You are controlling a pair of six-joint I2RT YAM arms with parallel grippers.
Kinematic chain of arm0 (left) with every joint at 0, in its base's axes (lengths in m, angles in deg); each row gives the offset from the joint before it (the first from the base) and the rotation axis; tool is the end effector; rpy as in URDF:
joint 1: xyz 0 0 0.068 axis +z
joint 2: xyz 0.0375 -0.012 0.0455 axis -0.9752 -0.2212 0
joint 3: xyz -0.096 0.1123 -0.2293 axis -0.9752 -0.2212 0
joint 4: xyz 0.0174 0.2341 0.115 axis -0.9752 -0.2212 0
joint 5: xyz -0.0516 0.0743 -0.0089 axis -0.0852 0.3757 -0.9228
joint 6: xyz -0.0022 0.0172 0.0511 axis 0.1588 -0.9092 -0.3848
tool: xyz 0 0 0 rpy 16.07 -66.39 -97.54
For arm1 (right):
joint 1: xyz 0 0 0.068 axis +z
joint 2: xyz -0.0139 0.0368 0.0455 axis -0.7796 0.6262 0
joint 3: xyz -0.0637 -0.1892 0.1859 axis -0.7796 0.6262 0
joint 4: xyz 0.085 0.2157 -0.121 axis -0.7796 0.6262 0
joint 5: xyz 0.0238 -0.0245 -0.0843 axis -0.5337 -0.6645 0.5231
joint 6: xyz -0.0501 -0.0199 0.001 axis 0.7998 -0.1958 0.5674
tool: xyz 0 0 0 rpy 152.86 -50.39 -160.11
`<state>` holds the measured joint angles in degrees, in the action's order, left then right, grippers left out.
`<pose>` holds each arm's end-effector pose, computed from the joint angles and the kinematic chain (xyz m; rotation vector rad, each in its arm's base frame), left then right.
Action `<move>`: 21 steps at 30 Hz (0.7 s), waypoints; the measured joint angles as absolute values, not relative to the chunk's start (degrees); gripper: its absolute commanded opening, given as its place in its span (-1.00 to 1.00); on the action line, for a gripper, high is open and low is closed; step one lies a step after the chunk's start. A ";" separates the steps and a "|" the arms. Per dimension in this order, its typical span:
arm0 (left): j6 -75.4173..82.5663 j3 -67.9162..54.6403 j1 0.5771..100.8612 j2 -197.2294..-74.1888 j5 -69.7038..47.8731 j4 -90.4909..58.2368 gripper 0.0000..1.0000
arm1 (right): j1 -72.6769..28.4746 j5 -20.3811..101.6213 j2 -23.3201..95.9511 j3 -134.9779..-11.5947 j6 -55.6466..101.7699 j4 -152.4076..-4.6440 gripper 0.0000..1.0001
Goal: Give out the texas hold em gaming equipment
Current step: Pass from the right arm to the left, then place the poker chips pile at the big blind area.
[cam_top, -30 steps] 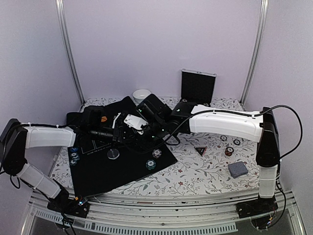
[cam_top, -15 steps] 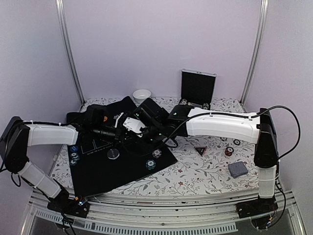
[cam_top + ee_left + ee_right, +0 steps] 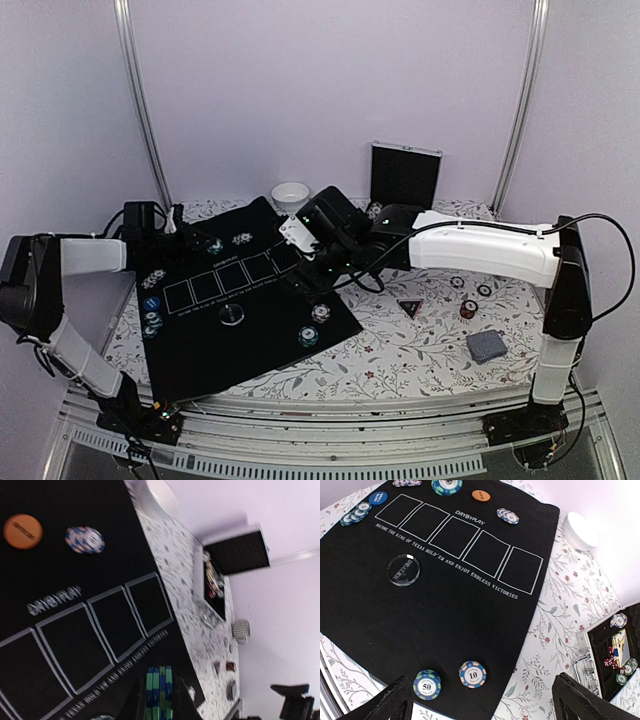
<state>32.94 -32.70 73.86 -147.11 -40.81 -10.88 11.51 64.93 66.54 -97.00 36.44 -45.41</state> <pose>0.3135 -0.0405 0.2067 -0.3204 2.2156 -1.1524 0.2123 0.3897 0.2900 -1.2083 1.9925 0.1454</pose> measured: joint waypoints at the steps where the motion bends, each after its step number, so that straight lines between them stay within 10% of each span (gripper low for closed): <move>1: 32.94 -31.61 75.68 -148.53 -39.78 -10.64 -1.00 | 11.18 65.19 65.71 -96.30 36.14 -45.65 0.98; 21: 35.76 -8.46 83.24 -181.77 -34.79 -11.12 -1.00 | 10.09 67.94 61.16 -91.06 34.37 -46.67 0.98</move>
